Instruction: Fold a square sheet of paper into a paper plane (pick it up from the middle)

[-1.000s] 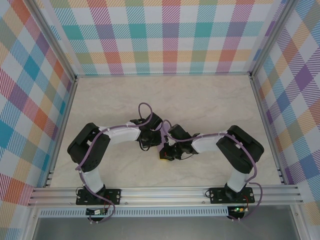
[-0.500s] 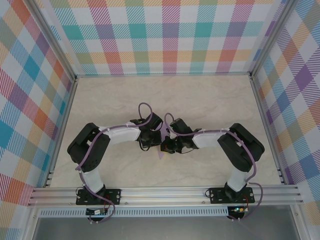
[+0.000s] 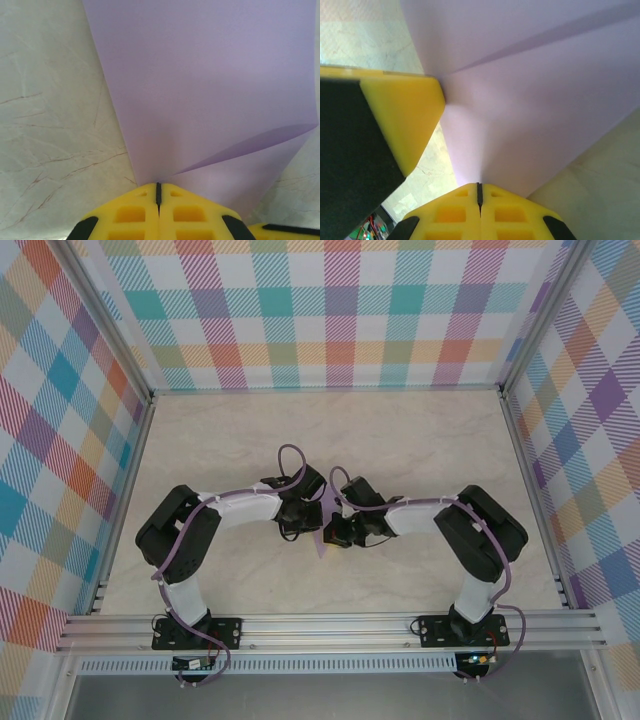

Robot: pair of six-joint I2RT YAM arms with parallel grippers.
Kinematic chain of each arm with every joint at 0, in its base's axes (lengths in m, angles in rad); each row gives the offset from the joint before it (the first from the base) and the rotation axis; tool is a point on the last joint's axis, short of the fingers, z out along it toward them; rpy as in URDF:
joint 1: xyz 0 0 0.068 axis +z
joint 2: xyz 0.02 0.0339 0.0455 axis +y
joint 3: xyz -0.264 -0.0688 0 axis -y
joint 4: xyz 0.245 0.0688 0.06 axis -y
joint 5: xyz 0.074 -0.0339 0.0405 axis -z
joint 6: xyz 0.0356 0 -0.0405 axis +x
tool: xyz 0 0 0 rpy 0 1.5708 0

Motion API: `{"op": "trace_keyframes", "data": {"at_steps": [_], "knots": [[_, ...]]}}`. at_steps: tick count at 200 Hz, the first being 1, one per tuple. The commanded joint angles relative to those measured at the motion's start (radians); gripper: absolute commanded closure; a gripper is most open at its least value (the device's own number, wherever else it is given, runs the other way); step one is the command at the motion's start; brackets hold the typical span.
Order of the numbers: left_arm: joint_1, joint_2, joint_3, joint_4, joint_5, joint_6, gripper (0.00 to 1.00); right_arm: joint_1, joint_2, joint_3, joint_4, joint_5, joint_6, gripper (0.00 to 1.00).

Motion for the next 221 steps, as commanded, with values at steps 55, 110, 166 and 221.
{"op": "trace_keyframes", "data": {"at_steps": [55, 110, 166, 221], "knots": [[0.002, 0.031, -0.026, -0.126, -0.053, 0.066, 1.0, -0.032, 0.056, 0.022, -0.029, 0.028, -0.027, 1.0], [0.002, -0.161, 0.009, -0.049, 0.022, 0.034, 0.86, -0.031, 0.026, 0.013, -0.052, 0.038, -0.004, 1.0], [-0.043, -0.29, -0.262, 0.325, 0.211, -0.209, 0.93, -0.032, 0.008, 0.021, -0.03, 0.006, -0.007, 1.0], [-0.1, -0.23, -0.324, 0.394, 0.258, -0.255, 1.0, -0.031, 0.002, 0.025, 0.007, -0.041, -0.034, 1.0]]}}
